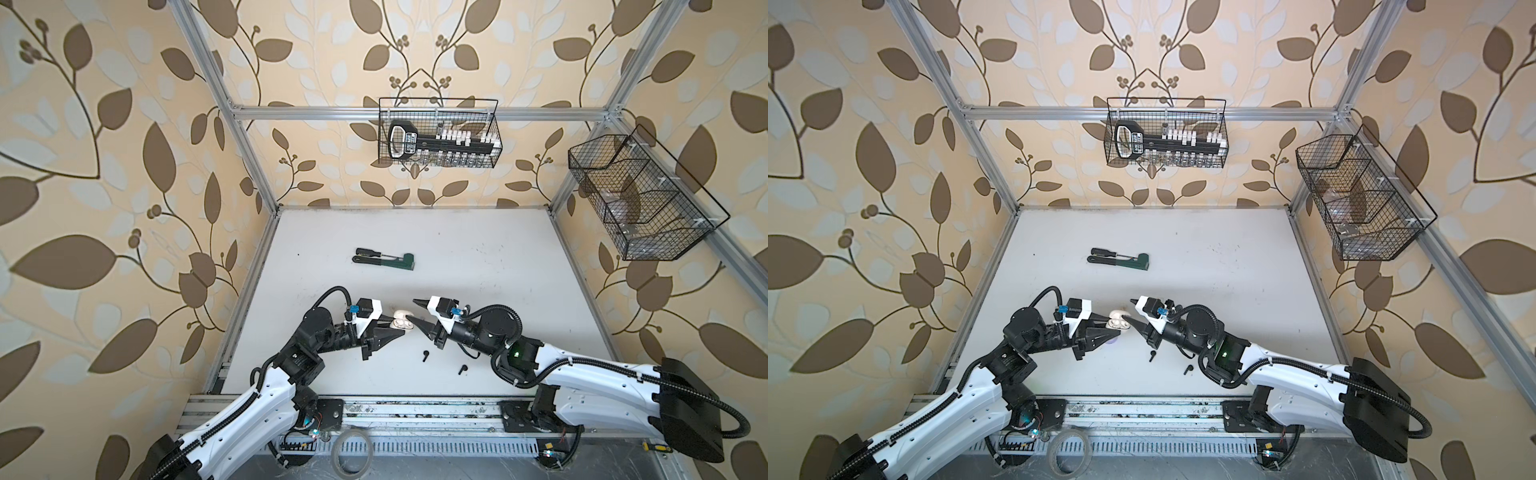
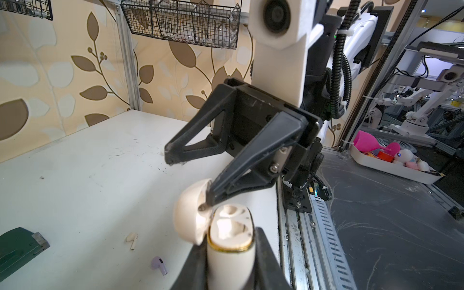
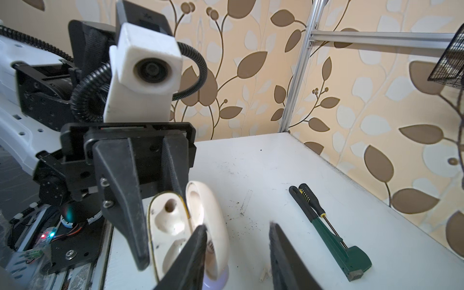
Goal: Insert wireless bluetooth earbuds into charging case
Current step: Open the charging case.
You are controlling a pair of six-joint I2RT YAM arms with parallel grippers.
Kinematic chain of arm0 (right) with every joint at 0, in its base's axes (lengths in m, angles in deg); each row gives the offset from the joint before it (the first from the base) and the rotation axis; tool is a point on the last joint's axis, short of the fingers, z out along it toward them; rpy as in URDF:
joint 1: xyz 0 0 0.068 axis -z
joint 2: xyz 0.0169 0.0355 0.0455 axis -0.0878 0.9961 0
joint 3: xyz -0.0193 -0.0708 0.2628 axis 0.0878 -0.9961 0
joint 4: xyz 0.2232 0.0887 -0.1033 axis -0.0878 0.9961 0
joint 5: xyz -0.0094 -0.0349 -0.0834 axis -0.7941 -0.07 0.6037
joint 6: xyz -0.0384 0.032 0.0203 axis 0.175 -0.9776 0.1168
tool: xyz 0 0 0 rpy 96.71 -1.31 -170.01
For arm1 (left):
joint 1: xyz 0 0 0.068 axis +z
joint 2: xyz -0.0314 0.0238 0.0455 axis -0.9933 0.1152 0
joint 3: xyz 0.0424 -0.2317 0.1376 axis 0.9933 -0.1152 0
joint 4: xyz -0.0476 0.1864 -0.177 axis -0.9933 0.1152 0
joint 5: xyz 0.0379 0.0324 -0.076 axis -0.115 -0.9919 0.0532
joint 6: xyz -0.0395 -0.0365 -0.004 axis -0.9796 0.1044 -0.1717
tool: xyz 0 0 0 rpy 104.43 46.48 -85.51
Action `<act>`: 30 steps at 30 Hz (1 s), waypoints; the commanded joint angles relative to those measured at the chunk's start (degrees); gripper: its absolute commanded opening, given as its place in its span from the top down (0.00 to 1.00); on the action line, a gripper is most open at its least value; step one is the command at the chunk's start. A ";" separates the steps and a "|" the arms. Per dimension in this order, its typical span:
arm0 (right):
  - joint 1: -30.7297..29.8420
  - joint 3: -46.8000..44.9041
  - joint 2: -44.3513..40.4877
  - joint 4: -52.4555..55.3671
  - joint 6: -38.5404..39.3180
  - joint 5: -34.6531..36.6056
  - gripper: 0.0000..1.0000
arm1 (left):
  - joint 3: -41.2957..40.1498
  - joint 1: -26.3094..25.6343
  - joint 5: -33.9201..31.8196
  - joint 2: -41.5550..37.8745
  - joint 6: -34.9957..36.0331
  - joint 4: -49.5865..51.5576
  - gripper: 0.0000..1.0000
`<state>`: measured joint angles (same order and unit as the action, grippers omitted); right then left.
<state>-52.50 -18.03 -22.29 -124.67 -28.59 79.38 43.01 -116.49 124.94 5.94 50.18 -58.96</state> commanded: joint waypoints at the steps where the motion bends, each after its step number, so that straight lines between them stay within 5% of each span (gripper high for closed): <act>1: -0.27 2.39 0.80 0.35 0.38 2.17 0.59 | 0.32 -0.86 2.28 -0.77 0.69 -2.36 1.00; 9: -0.28 2.51 0.37 0.66 -0.56 3.96 0.58 | 0.18 -0.94 2.06 -0.73 1.18 -2.81 1.00; 21: 1.17 2.38 -8.06 7.76 -12.24 15.84 0.39 | 0.01 -1.02 -0.31 -0.97 1.86 -3.51 1.00; 25: 5.57 0.76 -15.31 17.19 -24.80 21.27 0.32 | 0.18 -1.04 -0.46 -1.35 2.62 -2.85 1.00; 30: 8.80 0.92 -19.92 31.51 -40.58 26.97 0.37 | 1.38 -1.03 -1.09 -3.63 4.38 1.17 1.00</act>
<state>-44.92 -17.37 -41.09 -105.29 -55.88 101.24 43.01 -117.19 124.37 4.34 52.10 -58.48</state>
